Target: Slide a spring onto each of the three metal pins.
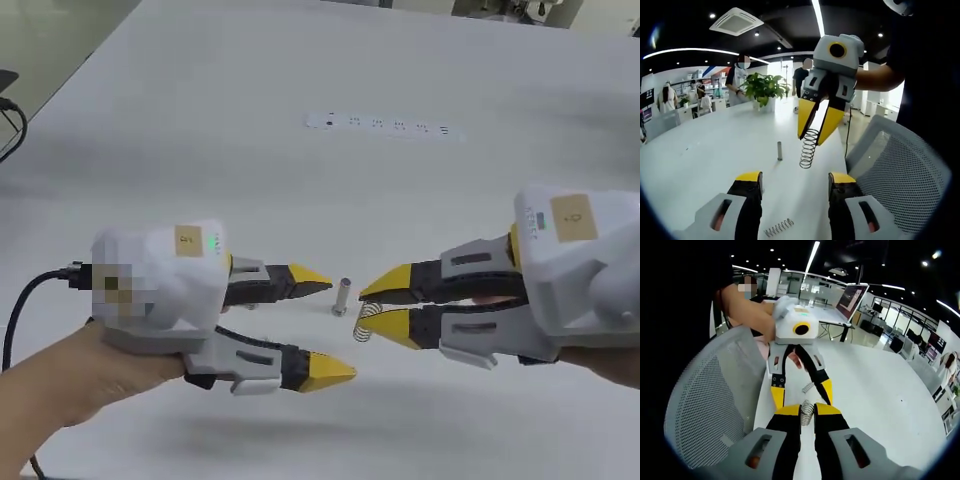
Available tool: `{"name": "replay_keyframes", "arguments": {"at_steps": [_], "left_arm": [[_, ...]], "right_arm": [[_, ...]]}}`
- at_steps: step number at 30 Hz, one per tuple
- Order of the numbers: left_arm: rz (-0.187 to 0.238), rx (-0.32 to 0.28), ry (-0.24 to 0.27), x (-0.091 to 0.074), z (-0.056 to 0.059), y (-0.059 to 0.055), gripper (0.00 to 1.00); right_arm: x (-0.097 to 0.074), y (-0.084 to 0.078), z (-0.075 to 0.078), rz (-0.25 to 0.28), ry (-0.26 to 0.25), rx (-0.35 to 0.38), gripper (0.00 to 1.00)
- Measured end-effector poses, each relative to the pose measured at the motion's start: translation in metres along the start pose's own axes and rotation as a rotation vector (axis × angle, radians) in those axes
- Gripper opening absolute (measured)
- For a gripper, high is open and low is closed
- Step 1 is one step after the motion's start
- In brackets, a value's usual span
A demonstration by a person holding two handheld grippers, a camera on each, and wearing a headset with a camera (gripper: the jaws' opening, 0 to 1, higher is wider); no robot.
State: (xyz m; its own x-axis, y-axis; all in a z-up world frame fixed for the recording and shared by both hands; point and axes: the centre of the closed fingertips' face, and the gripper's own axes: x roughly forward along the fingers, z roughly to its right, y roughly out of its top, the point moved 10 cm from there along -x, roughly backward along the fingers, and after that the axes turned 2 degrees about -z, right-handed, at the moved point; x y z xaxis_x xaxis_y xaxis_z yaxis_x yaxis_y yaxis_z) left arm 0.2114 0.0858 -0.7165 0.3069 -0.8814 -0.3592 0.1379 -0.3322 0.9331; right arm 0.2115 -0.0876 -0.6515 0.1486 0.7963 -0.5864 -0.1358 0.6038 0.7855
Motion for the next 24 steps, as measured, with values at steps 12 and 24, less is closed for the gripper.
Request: {"name": "replay_keyframes", "arguments": {"at_steps": [12, 24], "left_arm": [[0.002, -0.012, 0.119, -0.024, -0.01, -0.006, 0.57], [0.001, -0.036, 0.195, -0.044, -0.02, -0.01, 0.71]], "right_arm": [[-0.003, -0.003, 0.002, -0.012, -0.013, 0.001, 0.06], [-0.006, -0.006, 0.005, -0.021, -0.035, 0.004, 0.06]]}}
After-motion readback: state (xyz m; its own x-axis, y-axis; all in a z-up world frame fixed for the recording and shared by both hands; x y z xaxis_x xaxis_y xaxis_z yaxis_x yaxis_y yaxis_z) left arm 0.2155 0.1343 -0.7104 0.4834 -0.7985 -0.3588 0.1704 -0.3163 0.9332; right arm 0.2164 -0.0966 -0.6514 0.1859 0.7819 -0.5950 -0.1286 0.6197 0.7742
